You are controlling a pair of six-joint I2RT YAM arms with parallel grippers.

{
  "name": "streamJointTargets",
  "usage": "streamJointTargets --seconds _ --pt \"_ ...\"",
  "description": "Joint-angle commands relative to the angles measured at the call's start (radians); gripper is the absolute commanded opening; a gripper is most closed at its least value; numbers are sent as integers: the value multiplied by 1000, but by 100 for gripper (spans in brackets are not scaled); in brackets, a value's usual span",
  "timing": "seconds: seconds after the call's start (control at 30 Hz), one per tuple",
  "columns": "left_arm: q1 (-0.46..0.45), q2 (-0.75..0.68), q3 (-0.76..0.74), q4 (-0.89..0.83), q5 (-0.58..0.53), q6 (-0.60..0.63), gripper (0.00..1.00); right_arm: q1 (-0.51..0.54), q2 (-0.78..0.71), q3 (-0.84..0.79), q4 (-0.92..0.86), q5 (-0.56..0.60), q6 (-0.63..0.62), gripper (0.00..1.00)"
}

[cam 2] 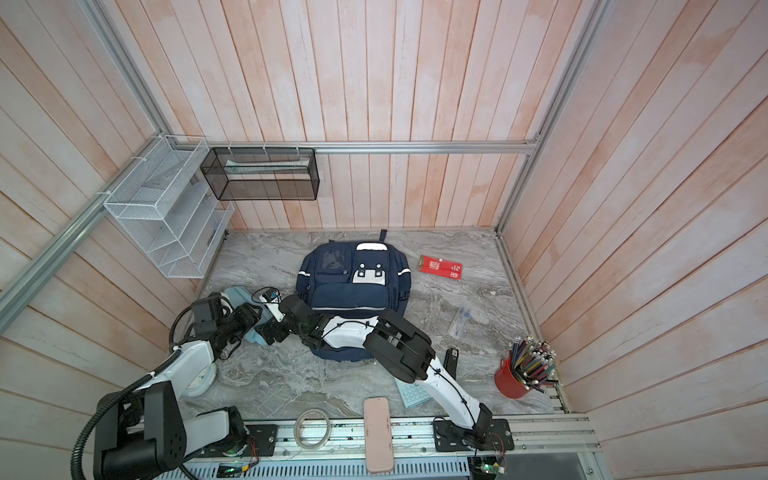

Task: Pack the student bag
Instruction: 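Grasp the light-teal pencil case with the right gripper and lift it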

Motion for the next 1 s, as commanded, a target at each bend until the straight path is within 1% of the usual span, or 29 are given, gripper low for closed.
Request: streamJointTargets --seconds 0.0,0.1,0.17,0.2,0.27,0.3,0.33,0.4,0.47,0.5,0.53,0.67,0.77,0.87,0.93,0.97 --pt "5 23 8 88 28 -23 66 -1 72 80 -42 -36 -2 89" --pt "8 37 0 105 34 -24 65 0 126 144 -68 -87 -6 81" --pt "8 39 -6 118 44 -27 66 -1 144 158 -73 -91 -9 79" --pt "7 40 -7 120 49 -27 65 0 152 157 -70 -92 -8 76" --pt "7 42 -12 122 54 -26 65 -4 162 160 -62 -105 -1 64" --pt "7 42 -13 123 57 -26 66 -6 166 162 -57 -119 1 52" --pt "6 42 -13 122 62 -24 65 -6 164 160 -53 -126 2 41" --pt "8 36 -8 114 70 -21 65 -7 151 148 -48 -131 -4 25" --pt "7 19 4 96 89 -10 66 -6 117 112 -33 -125 -12 11" --pt "8 6 14 85 102 0 66 -6 92 83 -16 -115 -15 2" --pt "8 -12 23 74 114 15 65 -5 61 52 0 -107 -19 0" --pt "7 -92 44 50 162 64 66 -6 -74 -38 -20 -65 -46 0" --pt "8 -147 81 8 223 83 67 -7 -215 -156 -21 -45 -42 0" --pt "-6 -199 130 -33 287 92 67 -7 -371 -303 -22 2 -12 0" --pt "-39 -235 173 -77 279 103 67 -7 -476 -398 -37 70 4 0" --pt "-73 -253 199 -105 255 115 67 -7 -529 -443 -57 111 8 0"
